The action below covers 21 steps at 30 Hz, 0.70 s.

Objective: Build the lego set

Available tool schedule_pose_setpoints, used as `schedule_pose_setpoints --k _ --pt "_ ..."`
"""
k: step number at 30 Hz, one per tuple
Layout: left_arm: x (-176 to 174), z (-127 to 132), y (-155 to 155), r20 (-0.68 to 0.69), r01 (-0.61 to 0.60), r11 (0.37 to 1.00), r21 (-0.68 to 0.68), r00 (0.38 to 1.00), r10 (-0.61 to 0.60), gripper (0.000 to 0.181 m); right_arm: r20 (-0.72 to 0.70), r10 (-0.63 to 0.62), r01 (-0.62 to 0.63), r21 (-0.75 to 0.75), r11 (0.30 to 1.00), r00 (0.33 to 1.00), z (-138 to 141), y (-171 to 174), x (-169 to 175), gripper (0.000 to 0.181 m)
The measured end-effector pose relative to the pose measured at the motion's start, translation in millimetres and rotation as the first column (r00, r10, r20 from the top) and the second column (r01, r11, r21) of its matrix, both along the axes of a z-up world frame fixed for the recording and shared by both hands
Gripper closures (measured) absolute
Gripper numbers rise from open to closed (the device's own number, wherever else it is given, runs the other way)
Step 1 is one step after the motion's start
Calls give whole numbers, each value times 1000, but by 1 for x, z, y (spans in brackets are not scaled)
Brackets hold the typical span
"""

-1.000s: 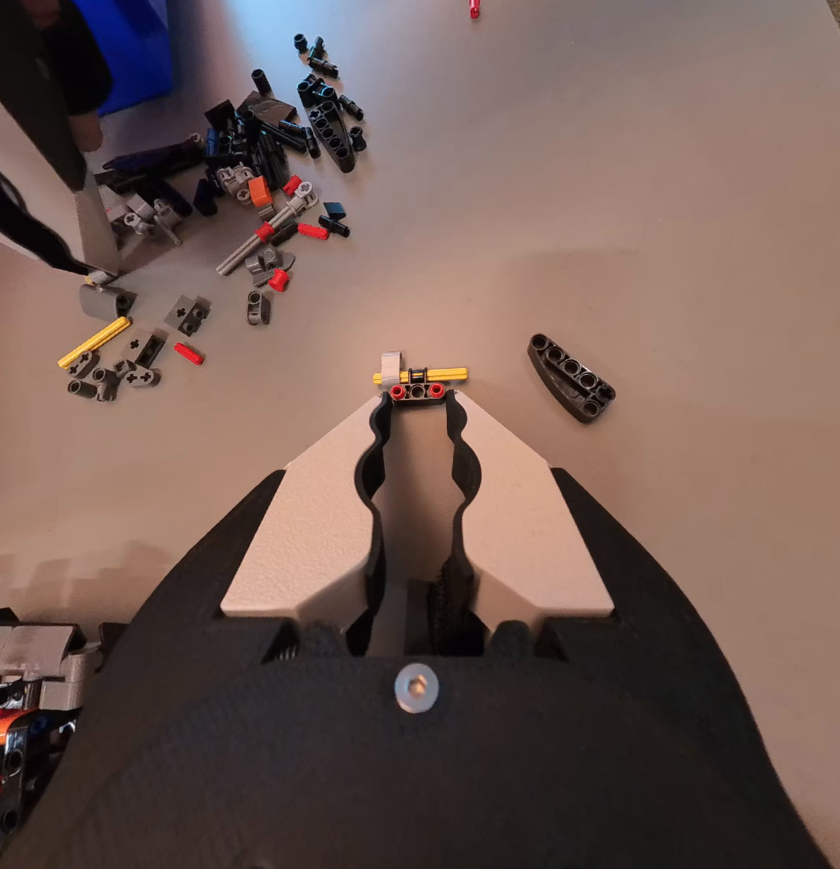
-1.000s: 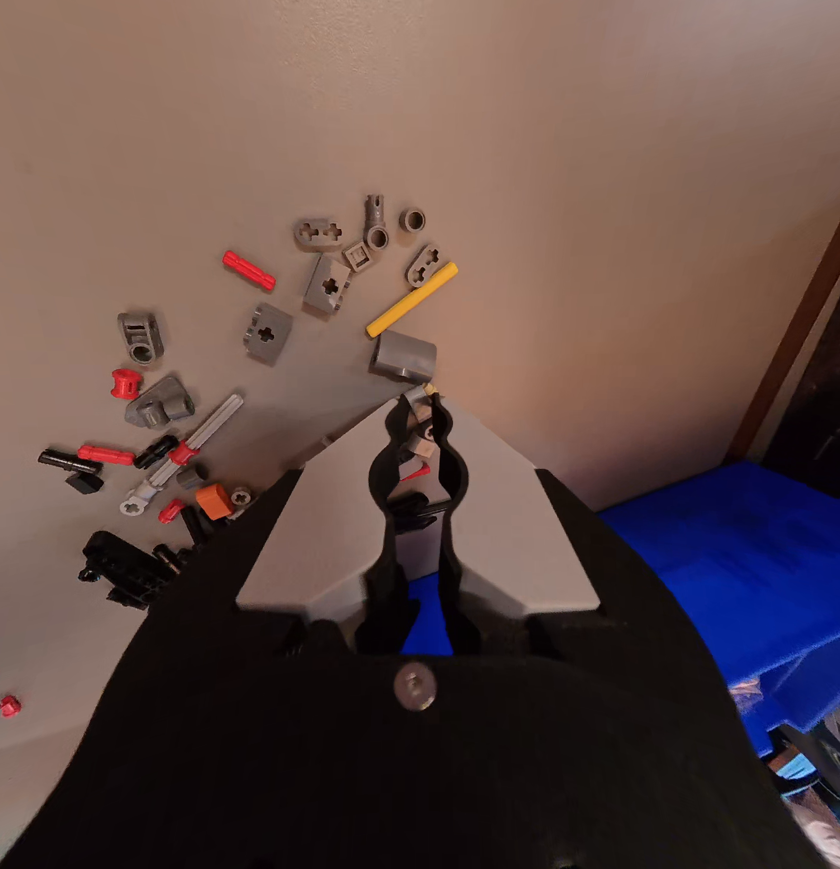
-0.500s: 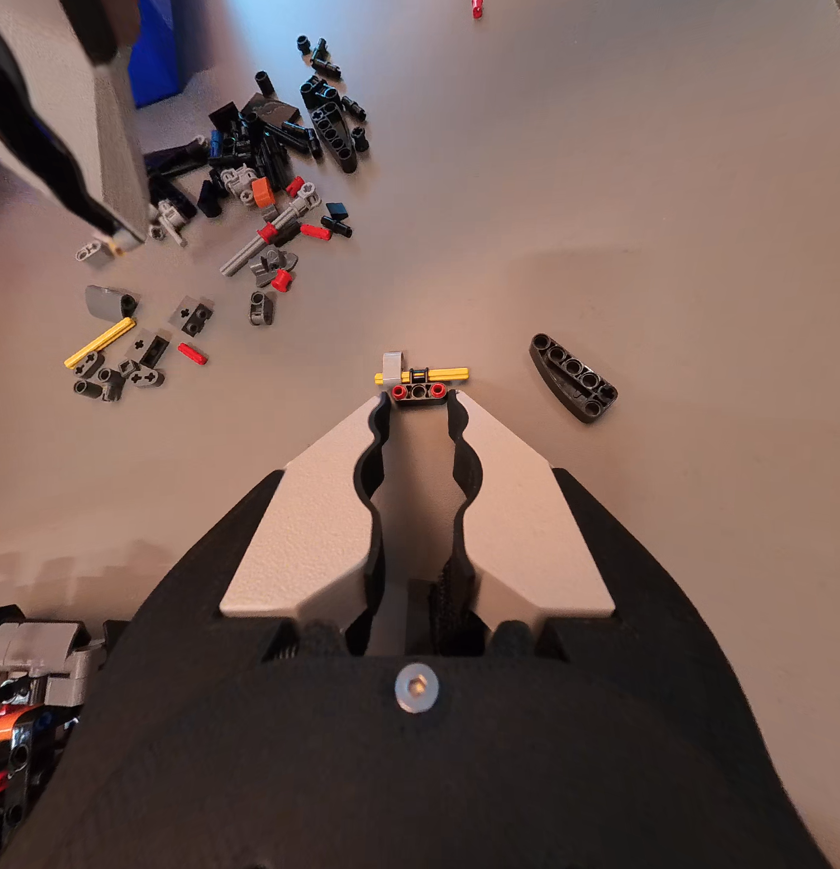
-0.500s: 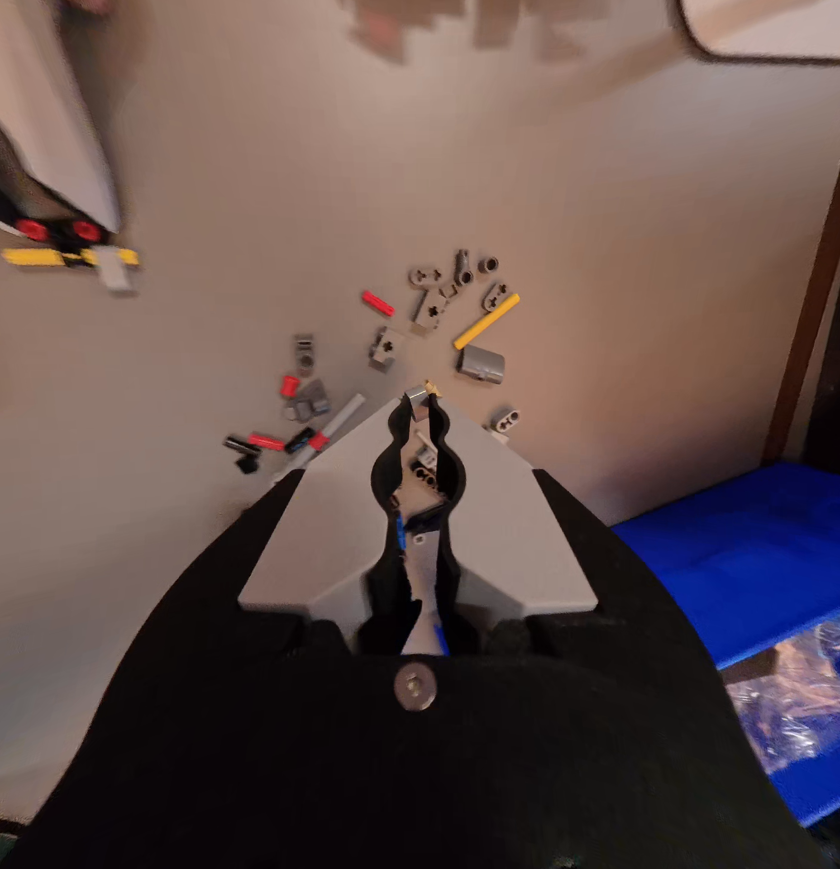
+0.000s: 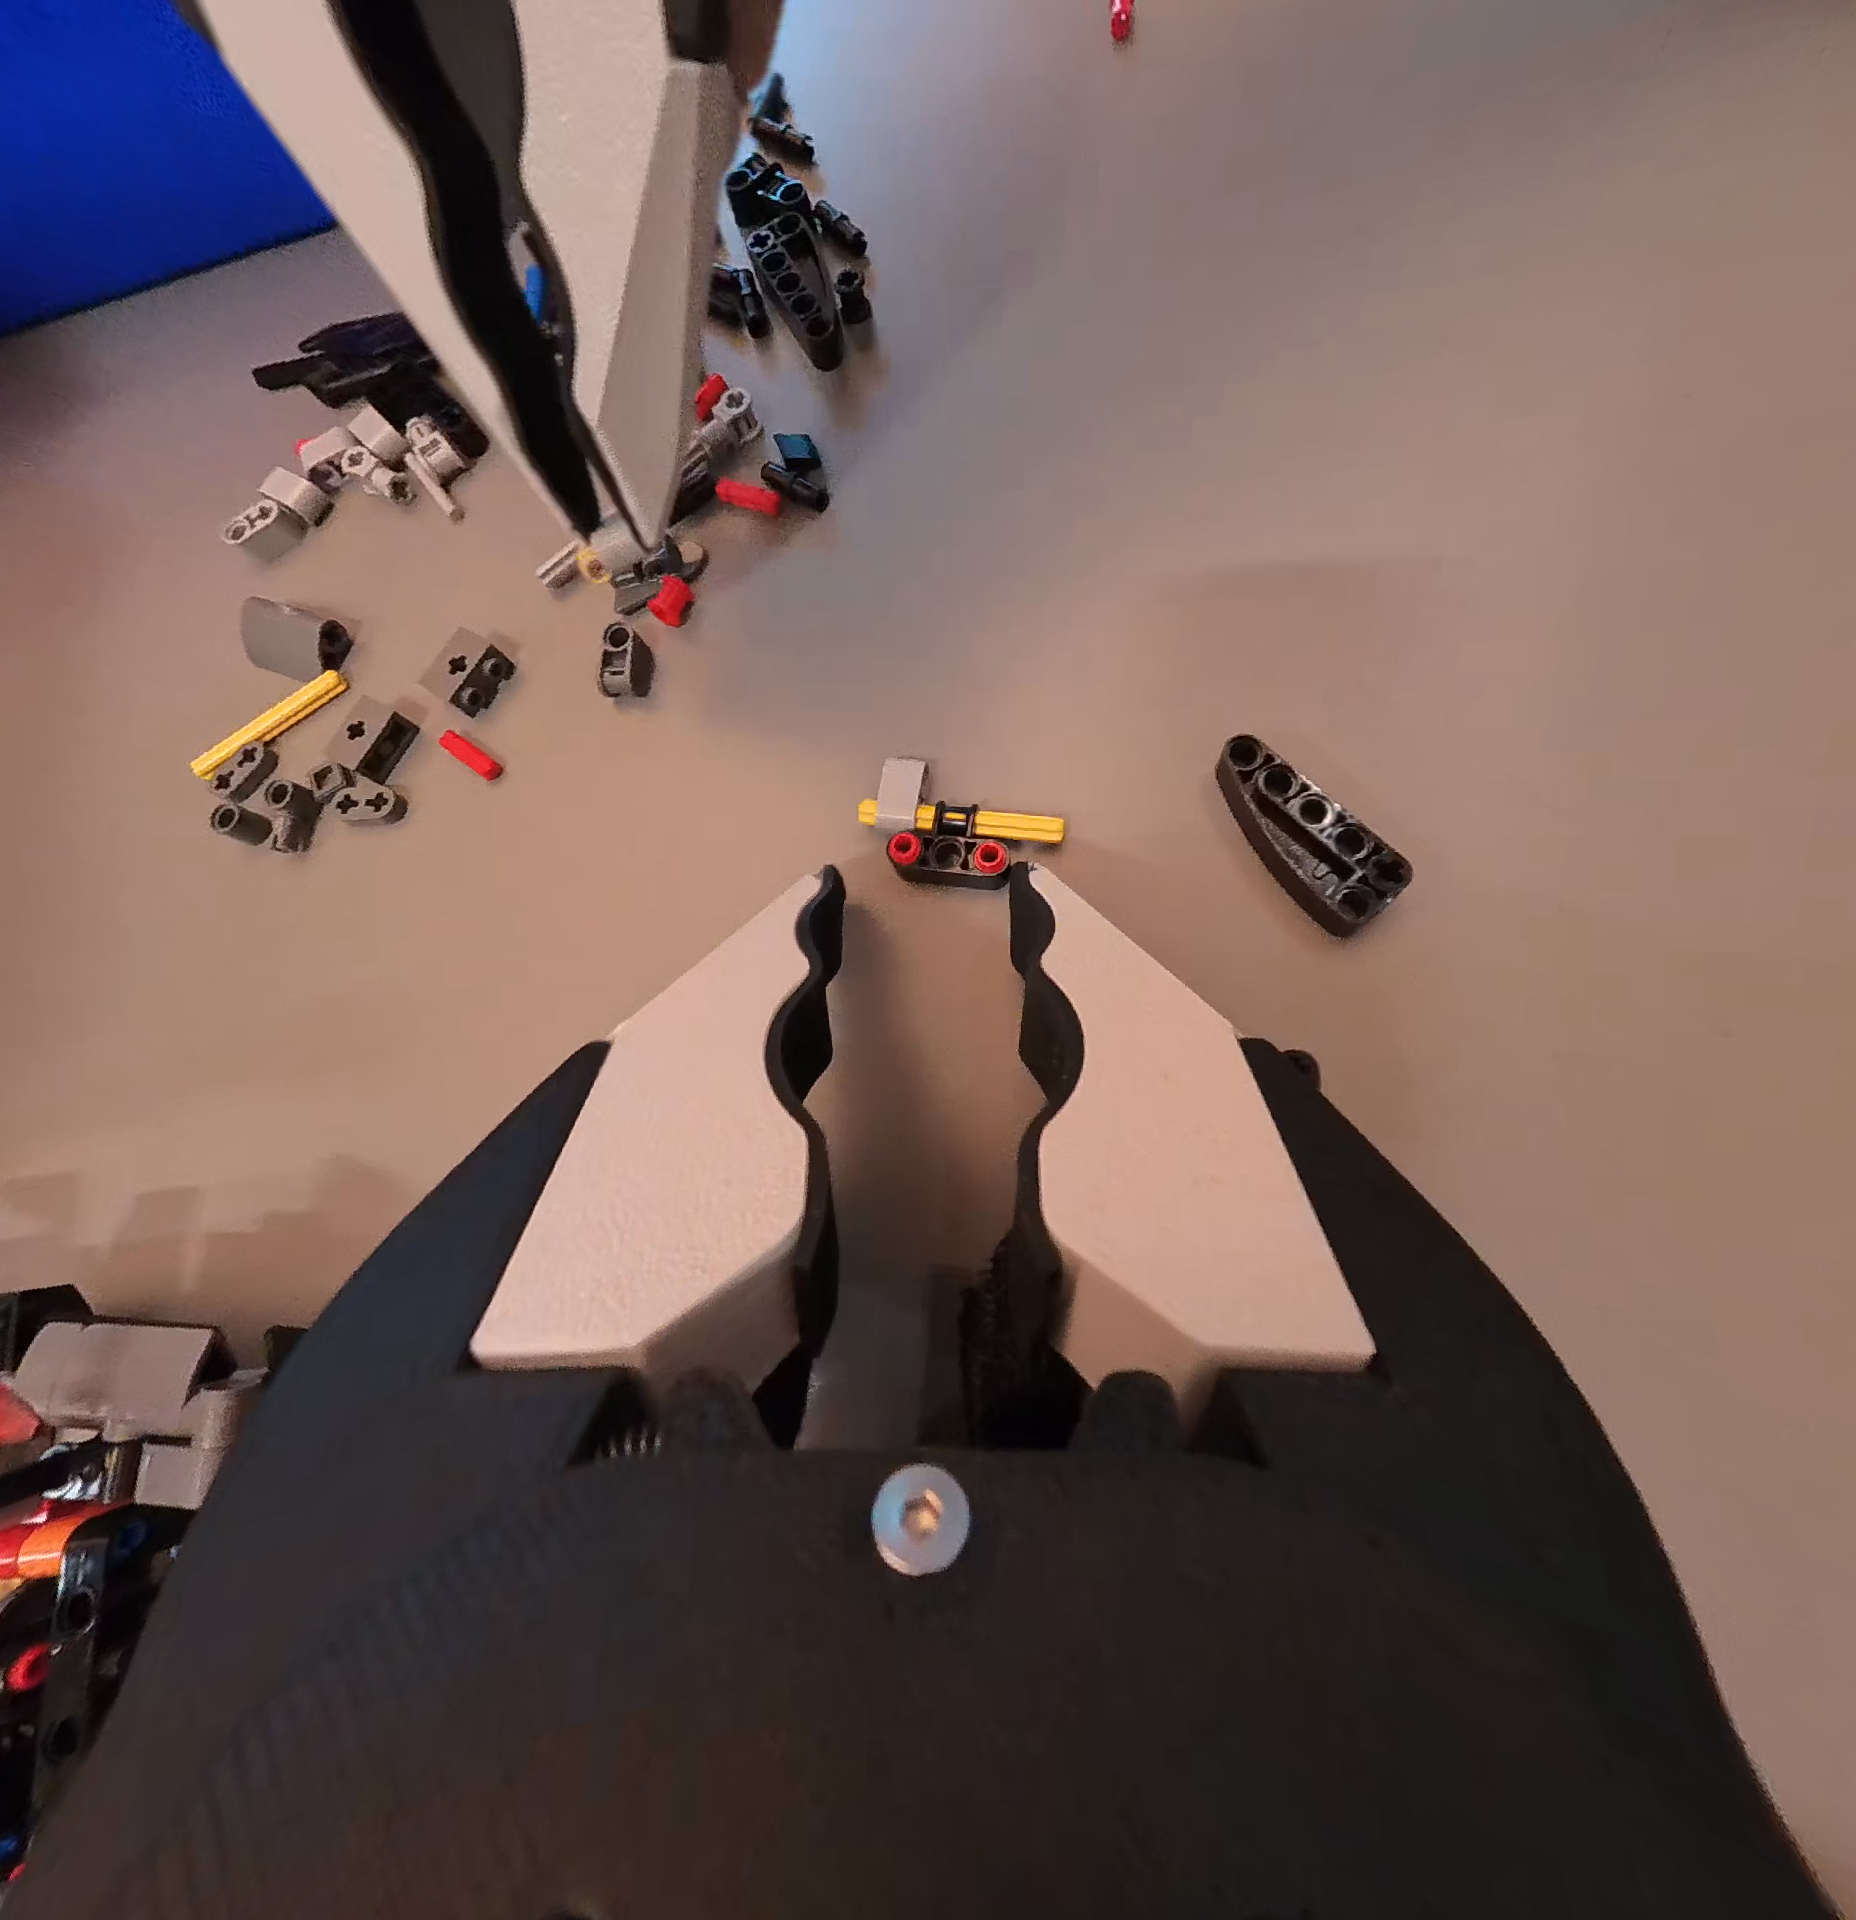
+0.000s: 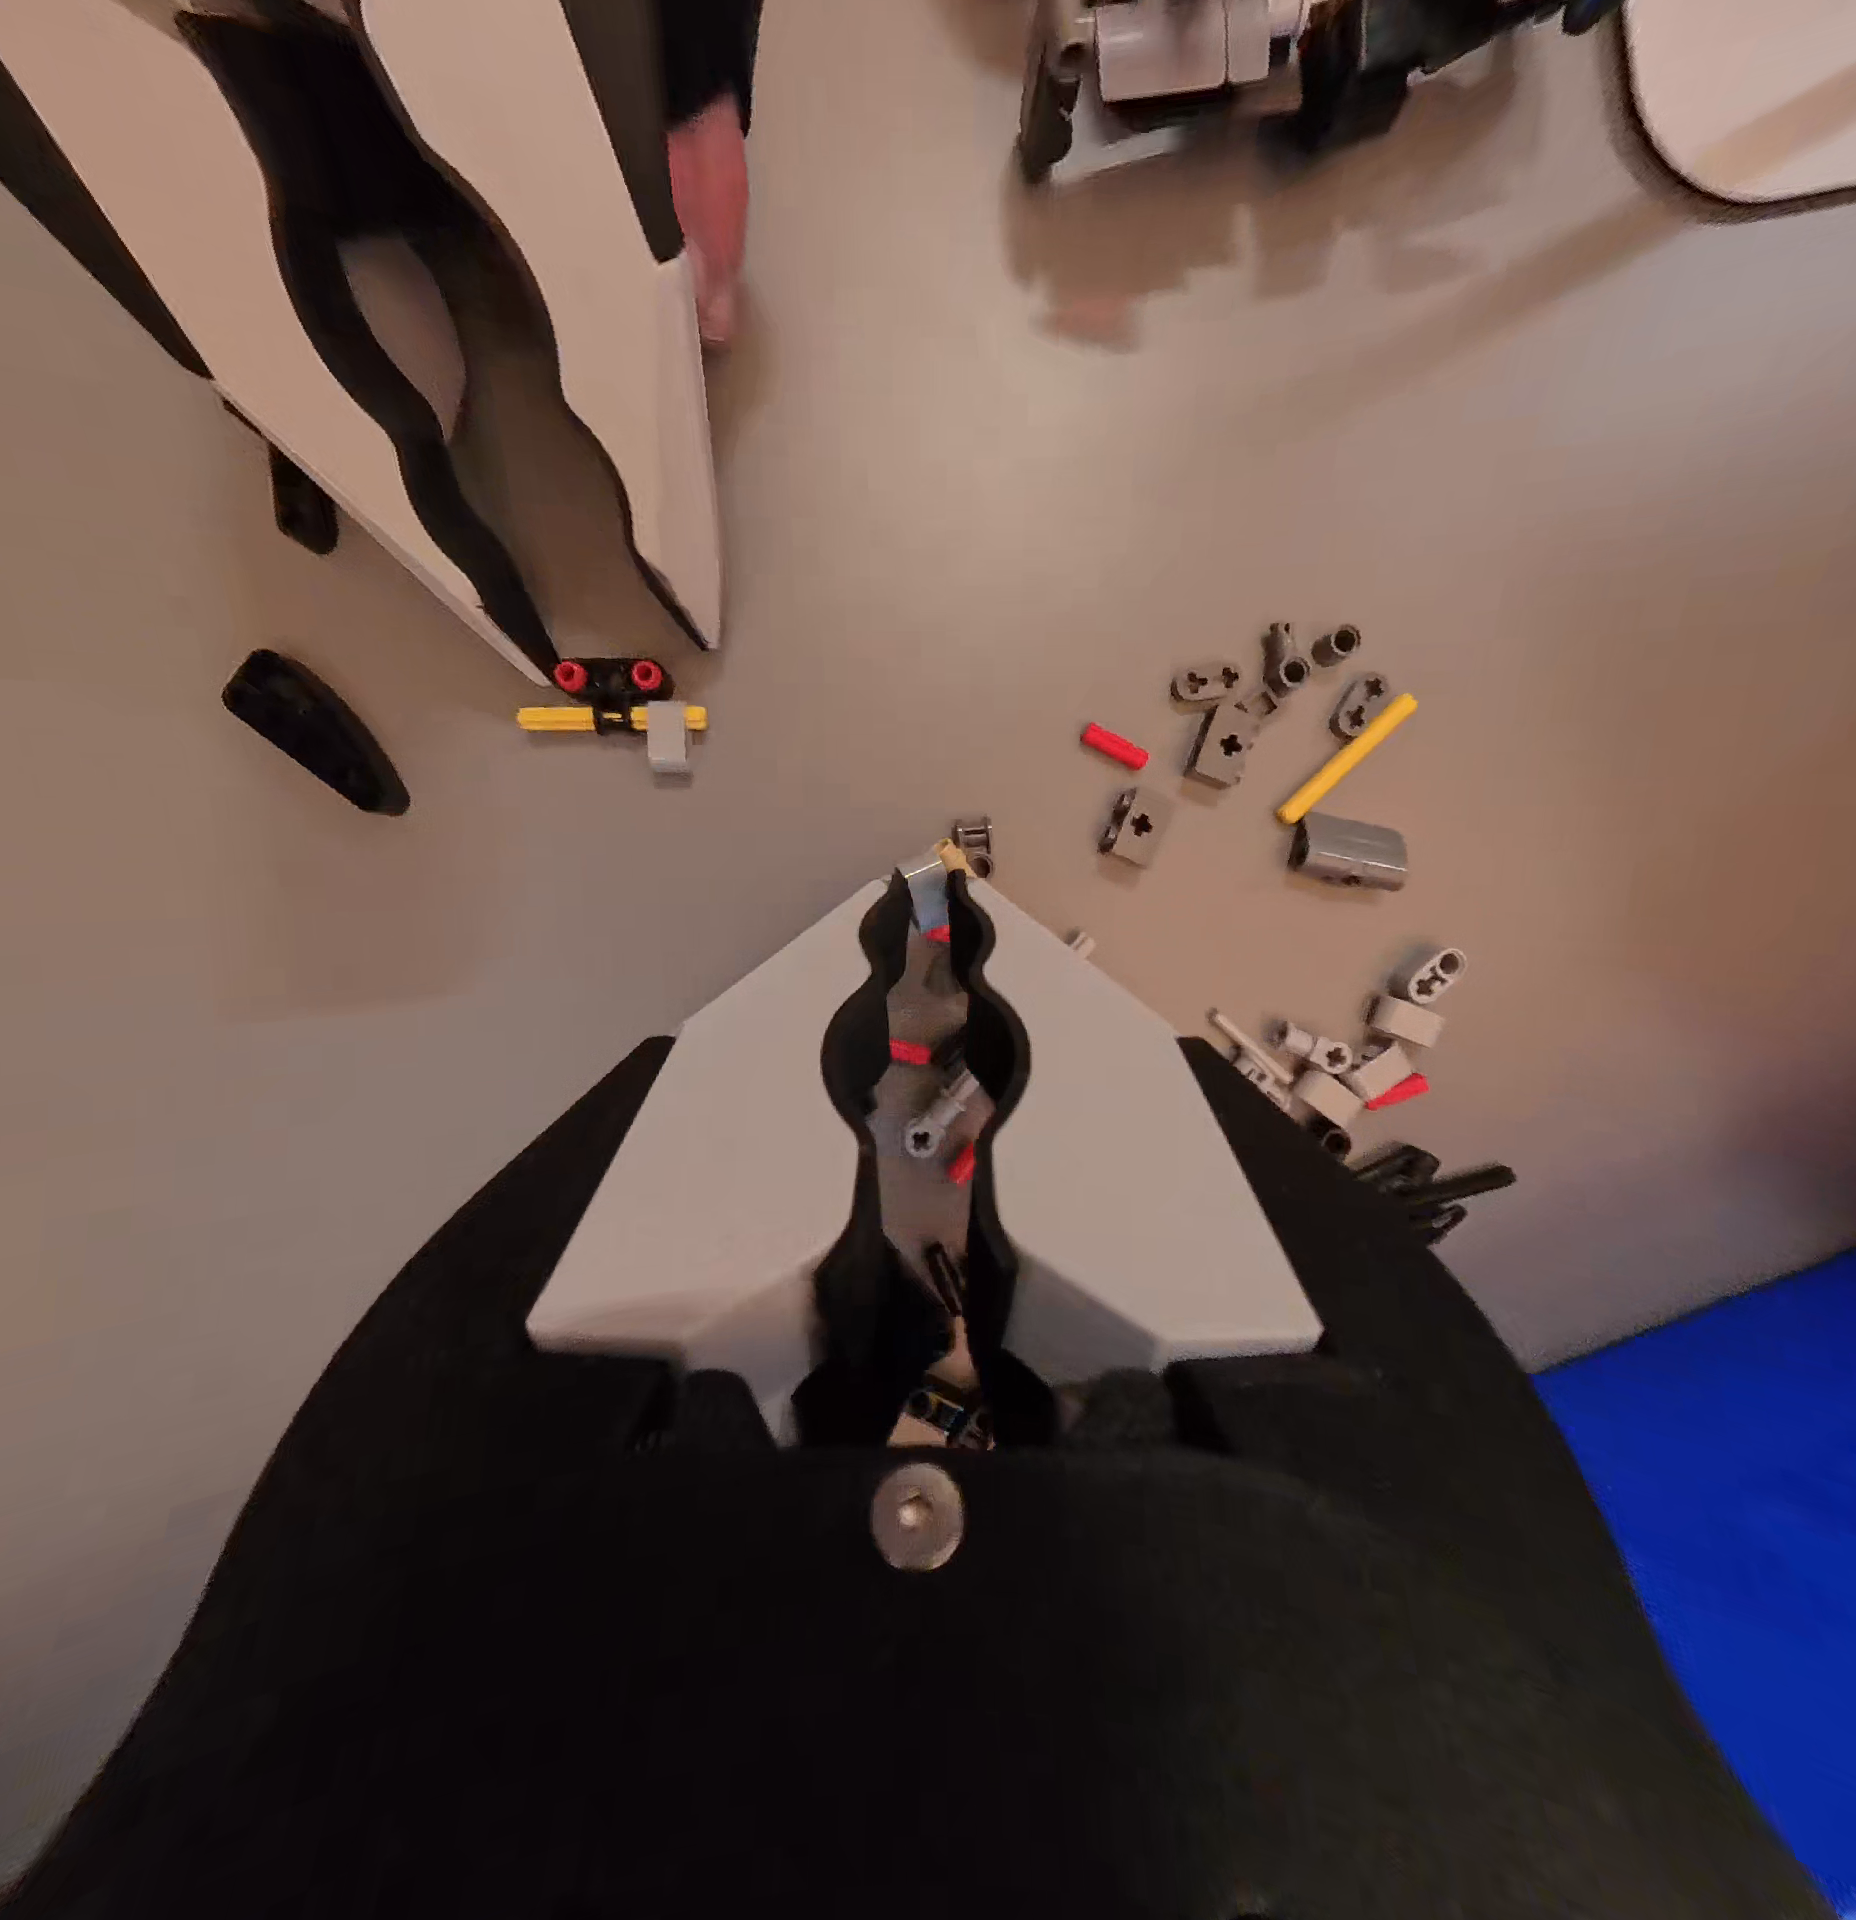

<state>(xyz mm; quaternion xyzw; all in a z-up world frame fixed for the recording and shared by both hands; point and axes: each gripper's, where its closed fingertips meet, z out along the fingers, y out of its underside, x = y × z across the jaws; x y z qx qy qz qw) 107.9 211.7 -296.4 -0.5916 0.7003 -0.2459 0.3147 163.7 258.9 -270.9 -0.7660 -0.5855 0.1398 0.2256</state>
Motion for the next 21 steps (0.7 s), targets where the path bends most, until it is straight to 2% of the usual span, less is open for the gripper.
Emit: schedule_pose_setpoints --k 3,6,12,16,21 --pt "-1 2 2 12 -14 1000 -11 1000 14 148 -28 30 -27 79 996 999 -1 -5 -3 176" --pt "-2 8 9 37 -47 999 -12 998 47 146 -66 129 -112 217 970 989 10 -19 -19 175" --pt "4 35 10 183 -52 996 -75 981 65 144 -10 243 -218 407 887 970 26 -40 -39 175" --pt "9 55 -1 306 17 980 -196 951 45 145 13 308 -274 499 823 951 44 -56 -52 176" --pt "8 77 -19 428 161 932 -326 904 -6 157 5 349 -298 532 793 937 57 -66 -59 175"
